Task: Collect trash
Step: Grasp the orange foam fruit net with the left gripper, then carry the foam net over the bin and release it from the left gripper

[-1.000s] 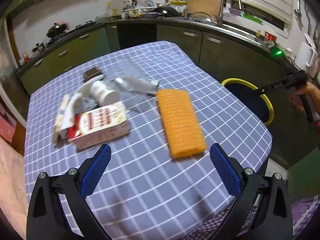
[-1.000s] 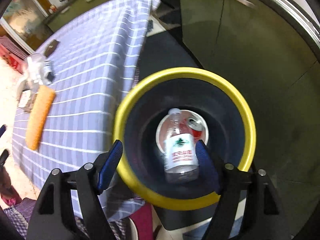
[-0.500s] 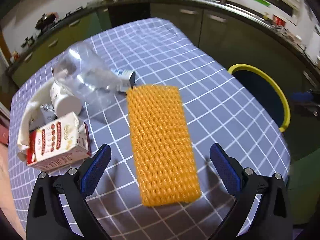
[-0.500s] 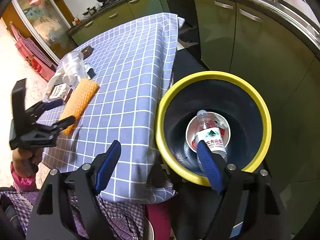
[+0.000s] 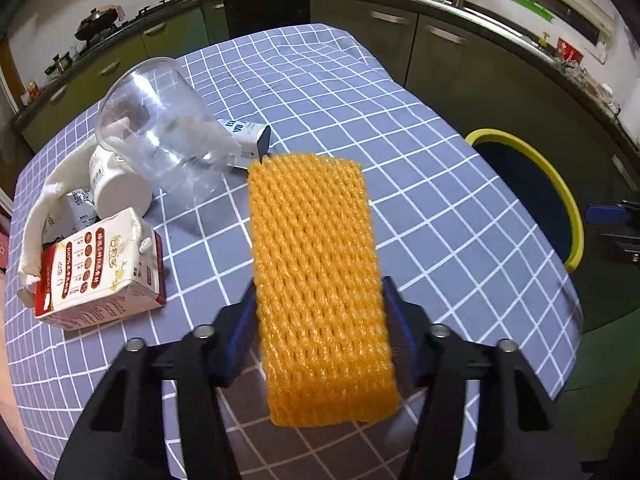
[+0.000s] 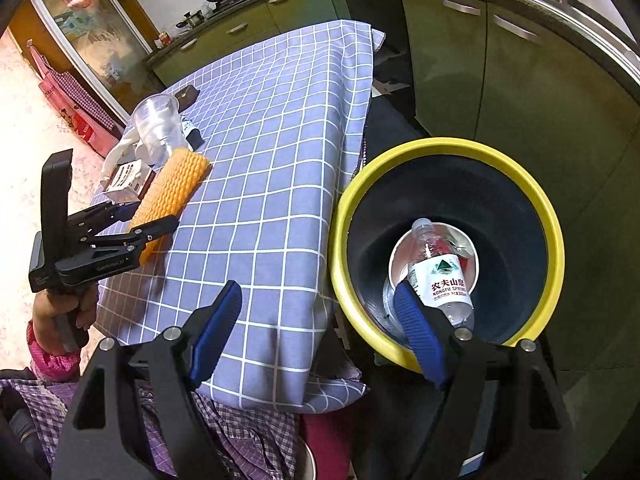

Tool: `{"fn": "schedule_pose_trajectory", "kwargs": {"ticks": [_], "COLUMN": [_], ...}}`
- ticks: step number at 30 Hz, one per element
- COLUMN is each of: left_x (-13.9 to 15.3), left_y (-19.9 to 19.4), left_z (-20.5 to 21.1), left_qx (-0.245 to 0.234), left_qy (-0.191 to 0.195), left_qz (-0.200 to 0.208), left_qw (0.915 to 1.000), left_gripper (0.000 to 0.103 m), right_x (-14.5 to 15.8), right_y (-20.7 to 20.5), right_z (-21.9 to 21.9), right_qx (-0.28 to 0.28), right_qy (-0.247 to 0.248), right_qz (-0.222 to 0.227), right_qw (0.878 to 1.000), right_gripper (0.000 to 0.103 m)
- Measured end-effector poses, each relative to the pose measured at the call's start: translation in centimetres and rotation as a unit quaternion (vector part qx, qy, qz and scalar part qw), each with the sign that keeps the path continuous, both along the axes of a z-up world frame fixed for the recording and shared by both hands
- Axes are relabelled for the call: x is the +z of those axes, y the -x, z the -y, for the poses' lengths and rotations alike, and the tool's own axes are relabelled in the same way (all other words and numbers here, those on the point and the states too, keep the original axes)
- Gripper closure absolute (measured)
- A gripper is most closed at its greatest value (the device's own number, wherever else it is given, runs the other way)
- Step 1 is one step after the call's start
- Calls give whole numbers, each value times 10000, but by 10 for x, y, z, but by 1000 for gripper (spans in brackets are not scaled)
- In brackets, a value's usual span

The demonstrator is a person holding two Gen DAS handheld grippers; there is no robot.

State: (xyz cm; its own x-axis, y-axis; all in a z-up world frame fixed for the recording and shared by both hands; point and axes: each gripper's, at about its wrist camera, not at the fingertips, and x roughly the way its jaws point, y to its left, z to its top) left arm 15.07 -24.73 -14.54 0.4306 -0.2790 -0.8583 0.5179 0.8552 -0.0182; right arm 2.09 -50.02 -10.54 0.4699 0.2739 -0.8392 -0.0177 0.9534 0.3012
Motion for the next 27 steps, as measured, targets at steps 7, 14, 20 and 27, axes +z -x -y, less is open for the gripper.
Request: {"fn": "schedule_pose_trajectory", "kwargs": {"ticks": [7,14,20,27], "left_x": [21,53,72,73], "left_y": [13,36,47,52], "left_z": [-5,14,62,144], "left_qx": [-181,-724,-1338,-2090], "left_qy": [301,557,675,684], "left_qz": [140,282,240,37], "left_qw": [9993,9954,9884,9755], "left_gripper": [82,82,82,82], "right_x": [2,10,18,18], "right_y": [3,17,43,70], "right_z": [5,23,51,75], "right_qx": [-52,-317,-780,-1177], "right_qy": [-42,35,207,216], "right_qz": [73,206,345,368], "right_qw": [10000,9993,9961,9921], "right_gripper": [29,29,29,29]}}
